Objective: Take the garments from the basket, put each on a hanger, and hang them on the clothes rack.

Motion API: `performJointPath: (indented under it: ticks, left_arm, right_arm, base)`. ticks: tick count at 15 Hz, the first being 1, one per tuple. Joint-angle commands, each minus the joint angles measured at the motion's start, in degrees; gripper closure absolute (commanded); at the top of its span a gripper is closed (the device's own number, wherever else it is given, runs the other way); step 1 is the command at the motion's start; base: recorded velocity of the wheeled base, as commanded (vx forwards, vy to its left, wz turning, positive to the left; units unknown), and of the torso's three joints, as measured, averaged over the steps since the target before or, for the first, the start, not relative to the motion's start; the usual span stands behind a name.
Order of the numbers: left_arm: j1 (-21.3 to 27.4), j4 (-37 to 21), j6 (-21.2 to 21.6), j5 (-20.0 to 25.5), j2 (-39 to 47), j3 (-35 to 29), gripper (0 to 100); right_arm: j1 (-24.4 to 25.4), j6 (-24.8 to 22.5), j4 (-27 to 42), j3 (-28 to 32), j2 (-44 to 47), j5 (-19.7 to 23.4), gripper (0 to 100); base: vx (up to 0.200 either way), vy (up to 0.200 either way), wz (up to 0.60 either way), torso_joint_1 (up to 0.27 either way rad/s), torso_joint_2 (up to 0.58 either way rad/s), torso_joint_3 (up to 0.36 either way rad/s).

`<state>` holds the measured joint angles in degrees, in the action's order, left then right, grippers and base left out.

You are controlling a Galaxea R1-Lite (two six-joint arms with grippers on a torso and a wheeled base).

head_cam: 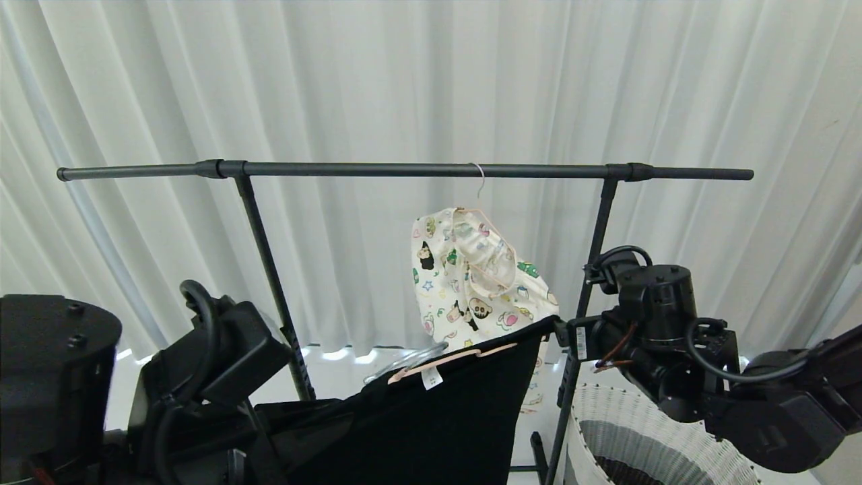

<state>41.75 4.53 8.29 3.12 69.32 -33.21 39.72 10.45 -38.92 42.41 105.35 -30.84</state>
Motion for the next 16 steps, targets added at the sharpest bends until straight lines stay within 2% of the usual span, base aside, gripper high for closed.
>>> performJointPath:
  ticks: [1, 4, 7, 10, 12, 13, 14, 16]
  left_arm:
    - [0.0, -0.1, 0.0, -0.7, 2.1, -0.2, 100]
    - [-1.4, 0.0, -0.1, -1.4, 3.5, -0.2, 100]
    - [-3.4, 0.1, -0.3, -1.4, 4.2, -0.2, 100]
    - [-3.3, 0.7, -0.7, -0.7, 3.5, -0.2, 100]
    - [-3.2, 2.7, -0.7, -0.7, 3.5, -0.1, 100]
    - [-3.2, 4.5, -1.2, 0.2, 3.5, -0.1, 100]
    - [-3.2, 5.7, -2.0, 2.3, 3.4, -0.1, 100]
    - [-3.2, 6.2, -2.8, 5.5, 2.0, -0.1, 100]
  right_arm:
    - [0.1, 0.0, 0.3, 1.1, -2.3, 0.6, 0]
    - [-0.5, -2.0, 8.2, 1.1, -11.0, 12.4, 0]
    - [-0.7, -4.2, 10.2, 1.0, -14.7, 13.2, 0]
    - [-0.6, -7.4, 13.7, 1.0, -19.1, 21.2, 0]
    - [-0.6, -7.7, 15.0, 1.1, -20.7, 25.0, 0]
    - [-0.4, -8.7, 17.0, 1.1, -22.4, 29.5, 0]
    - [-0.5, -9.7, 19.0, 1.1, -23.3, 32.2, 0]
    - [-1.0, -10.4, 21.6, 1.4, -23.4, 33.0, 0]
  base:
    - [0.000, 0.000, 0.00, 0.000, 0.00, 0.000]
    - [0.000, 0.000, 0.00, 0.000, 0.00, 0.000]
    - [0.000, 0.000, 0.00, 0.000, 0.00, 0.000]
    - [0.000, 0.000, 0.00, 0.000, 0.00, 0.000]
    - [0.000, 0.000, 0.00, 0.000, 0.00, 0.000]
    - [0.000, 0.000, 0.00, 0.000, 0.00, 0.000]
    - [0.000, 0.000, 0.00, 0.000, 0.00, 0.000]
    - [0.000, 0.000, 0.00, 0.000, 0.00, 0.000]
